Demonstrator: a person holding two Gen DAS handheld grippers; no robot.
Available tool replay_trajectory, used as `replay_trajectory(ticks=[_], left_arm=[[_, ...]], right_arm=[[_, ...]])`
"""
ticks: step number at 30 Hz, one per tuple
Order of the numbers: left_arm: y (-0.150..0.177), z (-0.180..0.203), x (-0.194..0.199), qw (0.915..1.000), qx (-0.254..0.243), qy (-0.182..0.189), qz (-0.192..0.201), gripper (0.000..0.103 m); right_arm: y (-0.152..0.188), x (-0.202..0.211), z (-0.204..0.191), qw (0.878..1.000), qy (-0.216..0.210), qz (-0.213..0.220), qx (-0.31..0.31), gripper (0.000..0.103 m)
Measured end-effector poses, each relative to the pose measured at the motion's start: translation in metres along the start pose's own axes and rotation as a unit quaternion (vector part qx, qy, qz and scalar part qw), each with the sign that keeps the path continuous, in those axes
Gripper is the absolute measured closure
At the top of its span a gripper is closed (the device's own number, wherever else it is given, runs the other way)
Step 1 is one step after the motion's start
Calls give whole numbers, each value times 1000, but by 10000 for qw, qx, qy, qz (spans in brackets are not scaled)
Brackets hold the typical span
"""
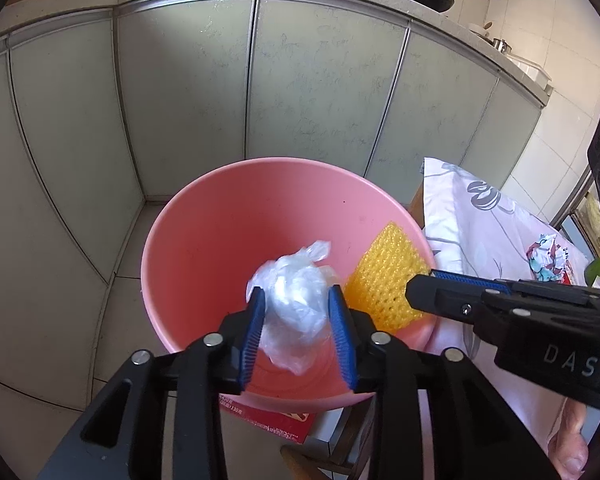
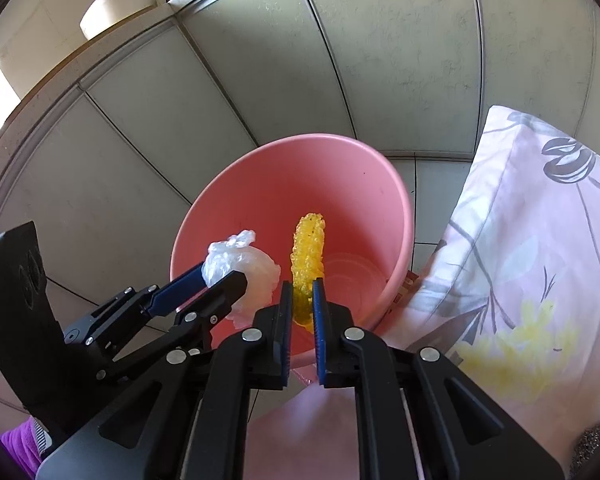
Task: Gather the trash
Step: 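Carry both items to the pink bucket and open both tools to drop them, then grasp the white foam piece with the left tool while the right tool grasps the silver mesh pad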
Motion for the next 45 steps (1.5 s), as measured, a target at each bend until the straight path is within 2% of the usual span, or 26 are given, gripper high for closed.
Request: replay_trajectory(ticks=[2, 5, 12, 19, 23, 29, 35, 37, 41, 45], left_arm=[[0, -2, 1, 10000, 56, -3, 4, 64], [-1, -5, 5, 9999, 146, 5, 14, 63], [-8, 2, 29, 9992, 196, 207, 280, 63], [-15, 42, 66, 9954, -250, 588, 715, 63], [-14, 69, 78, 9920, -449, 888, 781, 63], [-1, 118, 90, 9833, -901, 1416, 709, 62], [22, 172, 94, 9687, -1511, 1920, 435, 60], [31, 187, 95, 9645, -1686, 2004, 352, 57], [50, 214, 97, 9541, -2067, 2157, 203, 54], [64, 229, 93, 9489, -2257, 2205, 24, 54]], right_arm=[[-2, 2, 1, 10000, -32, 3, 14, 80], [-4, 8, 0, 9999, -13, 93, 88, 74], [4, 38, 1, 9989, 36, 428, 201, 74], [18, 89, 15, 9943, 452, 918, 296, 74], [29, 125, 28, 9887, 824, 1224, 277, 74], [47, 169, 51, 9812, 1178, 1530, 23, 74], [83, 211, 81, 9743, 1412, 1718, -352, 70], [94, 221, 90, 9720, 1480, 1771, -452, 67], [119, 242, 109, 9670, 1599, 1859, -698, 66], [141, 261, 130, 9610, 1736, 1922, -969, 66]])
Point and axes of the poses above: each gripper's, at about its wrist camera, not at the fingertips, and x roughly against the way its jaws point, z to its right, y to its underside, the point moved 6 cm from there along -x, roughly the way its jaws point, and after that the axes turned 3 degrees about -z, right-handed, at the moved point
